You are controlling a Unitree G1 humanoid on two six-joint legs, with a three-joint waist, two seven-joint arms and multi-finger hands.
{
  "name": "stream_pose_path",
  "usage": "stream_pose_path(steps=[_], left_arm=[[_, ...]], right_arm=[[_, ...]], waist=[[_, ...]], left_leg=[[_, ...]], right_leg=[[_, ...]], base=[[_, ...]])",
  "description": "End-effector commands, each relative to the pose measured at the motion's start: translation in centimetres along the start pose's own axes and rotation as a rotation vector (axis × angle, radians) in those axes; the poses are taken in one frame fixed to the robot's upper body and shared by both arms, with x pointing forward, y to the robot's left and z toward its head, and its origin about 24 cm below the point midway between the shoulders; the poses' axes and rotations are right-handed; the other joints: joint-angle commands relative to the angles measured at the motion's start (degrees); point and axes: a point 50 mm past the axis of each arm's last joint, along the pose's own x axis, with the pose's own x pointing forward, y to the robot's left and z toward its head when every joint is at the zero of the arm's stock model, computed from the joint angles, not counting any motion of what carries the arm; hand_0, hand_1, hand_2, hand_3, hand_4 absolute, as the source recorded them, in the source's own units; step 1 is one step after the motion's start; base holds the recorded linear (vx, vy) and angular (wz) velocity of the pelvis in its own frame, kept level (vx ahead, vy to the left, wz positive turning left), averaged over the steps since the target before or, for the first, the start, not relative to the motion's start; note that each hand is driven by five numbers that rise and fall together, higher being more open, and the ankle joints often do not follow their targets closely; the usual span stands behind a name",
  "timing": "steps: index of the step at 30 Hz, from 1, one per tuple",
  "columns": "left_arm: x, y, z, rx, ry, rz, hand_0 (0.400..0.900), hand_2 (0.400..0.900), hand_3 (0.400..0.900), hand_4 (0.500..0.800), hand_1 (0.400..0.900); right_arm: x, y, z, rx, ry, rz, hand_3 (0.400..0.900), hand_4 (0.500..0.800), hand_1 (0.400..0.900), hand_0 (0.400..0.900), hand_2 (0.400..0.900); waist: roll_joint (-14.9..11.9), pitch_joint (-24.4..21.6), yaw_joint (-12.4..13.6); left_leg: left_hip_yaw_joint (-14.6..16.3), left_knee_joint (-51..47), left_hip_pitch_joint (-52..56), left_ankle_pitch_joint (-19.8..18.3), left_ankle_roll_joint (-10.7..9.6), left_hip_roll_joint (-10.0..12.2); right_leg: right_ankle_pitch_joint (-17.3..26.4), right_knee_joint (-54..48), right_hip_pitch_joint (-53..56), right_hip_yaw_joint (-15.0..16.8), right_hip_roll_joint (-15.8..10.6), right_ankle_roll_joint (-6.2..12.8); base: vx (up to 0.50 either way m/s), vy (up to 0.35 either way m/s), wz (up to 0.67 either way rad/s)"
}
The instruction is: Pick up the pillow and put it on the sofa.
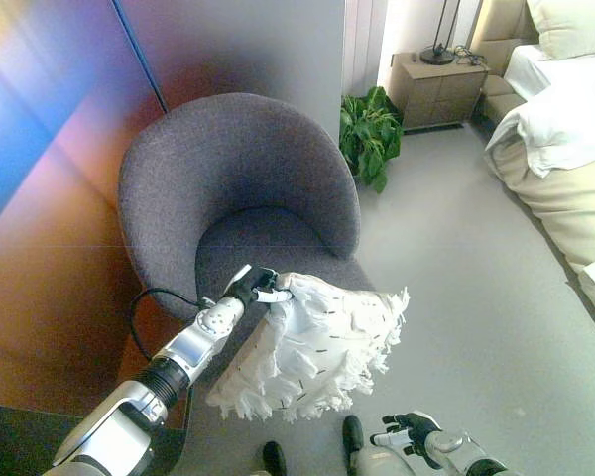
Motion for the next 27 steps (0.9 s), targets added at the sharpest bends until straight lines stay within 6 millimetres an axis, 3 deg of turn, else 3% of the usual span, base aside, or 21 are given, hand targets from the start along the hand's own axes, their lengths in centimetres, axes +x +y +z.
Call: stream_pose_path(steps=[1, 8, 13, 19, 24, 25, 26, 27], left_arm=[[-1.8, 8.7, 14.9, -0.101, -0.491, 0.279, 0.400, 0.400, 0.400, 0.500, 0.400], [-4.6, 15.8, 16.9, -0.134, -0.509, 0.492, 0.400, 0.400, 0.400, 0.500, 0.400], [-7.2, 20.7, 17.3, -0.194, -0.504, 0.678, 0.400, 0.400, 0.400, 0.500, 0.400], [-9.2, 24.3, 16.0, -0.319, -0.450, 0.860, 0.400, 0.400, 0.400, 0.500, 0.400], [-9.2, 25.3, 15.0, -0.279, -0.345, 0.873, 0.400, 0.400, 0.400, 0.500, 0.400], [-9.1, 25.3, 15.0, -0.270, -0.333, 0.868, 0.484, 0.484, 0.484, 0.551, 0.484], [-9.1, 25.4, 15.0, -0.249, -0.320, 0.876, 0.900, 0.900, 0.900, 0.800, 0.900], [-9.0, 25.4, 14.9, -0.239, -0.313, 0.883, 0.900, 0.900, 0.900, 0.800, 0.900]], right_arm=[[-0.5, 0.5, -4.8, -0.045, 0.160, 0.040, 0.900, 0.800, 0.900, 0.900, 0.900], [-1.0, 0.5, -7.1, -0.013, 0.218, 0.046, 0.900, 0.800, 0.900, 0.900, 0.900], [-1.5, 0.4, -8.5, 0.017, 0.245, 0.030, 0.900, 0.800, 0.900, 0.900, 0.900], [-1.7, 0.5, -9.5, 0.027, 0.268, 0.024, 0.900, 0.800, 0.900, 0.900, 0.900], [-1.7, 0.5, -9.4, 0.026, 0.258, 0.018, 0.900, 0.800, 0.900, 0.900, 0.900], [-1.7, 0.4, -9.3, 0.022, 0.253, 0.016, 0.900, 0.800, 0.900, 0.900, 0.900], [-1.7, 0.3, -9.1, 0.020, 0.247, 0.016, 0.900, 0.800, 0.900, 0.900, 0.900], [-1.6, 0.3, -9.0, 0.015, 0.245, 0.016, 0.900, 0.800, 0.900, 0.900, 0.900]], waist=[[-1.69, -7.02, 2.71], [-0.70, -8.54, 2.72], [0.05, -8.87, 2.88], [0.52, -9.30, 2.96], [0.66, -9.72, 2.64], [0.68, -9.67, 2.54], [0.68, -9.59, 2.48], [0.70, -9.46, 2.39]], left_leg=[[-2.49, 5.26, 0.54, -7.48, -0.87, -0.94], [-2.91, 4.75, 0.85, -7.29, -0.83, -1.37], [-3.24, 3.91, 0.71, -6.90, -0.77, -1.67], [-3.45, 2.61, 0.67, -6.36, -0.68, -2.02], [-3.07, 1.68, 0.52, -5.91, -0.72, -2.19], [-2.97, 1.63, 0.45, -5.92, -0.69, -2.25], [-2.92, 1.54, 0.34, -5.92, -0.66, -2.34], [-2.91, 1.50, 0.33, -5.97, -0.59, -2.43]], right_leg=[[-10.63, 6.18, 3.07, 1.12, -3.63, 5.74], [-10.80, 5.84, 3.74, 1.16, -3.34, 5.78], [-10.63, 5.26, 3.91, 0.77, -3.05, 5.77], [-10.81, 4.99, 4.01, 0.30, -2.71, 5.75], [-11.06, 5.17, 3.78, -0.10, -2.54, 5.92], [-11.08, 5.20, 3.68, -0.02, -2.55, 5.97], [-11.07, 5.21, 3.51, 0.11, -2.55, 6.02], [-11.06, 5.24, 3.40, 0.23, -2.55, 6.09]], base=[[0.08, 0.003, 0.01], [0.08, 0.006, 0.03], [0.06, 0.018, 0.06], [0.05, 0.024, 0.07], [0.06, 0.027, 0.06], [0.04, 0.038, 0.05], [0.02, 0.035, 0.03], [0.01, 0.033, 0.01]])
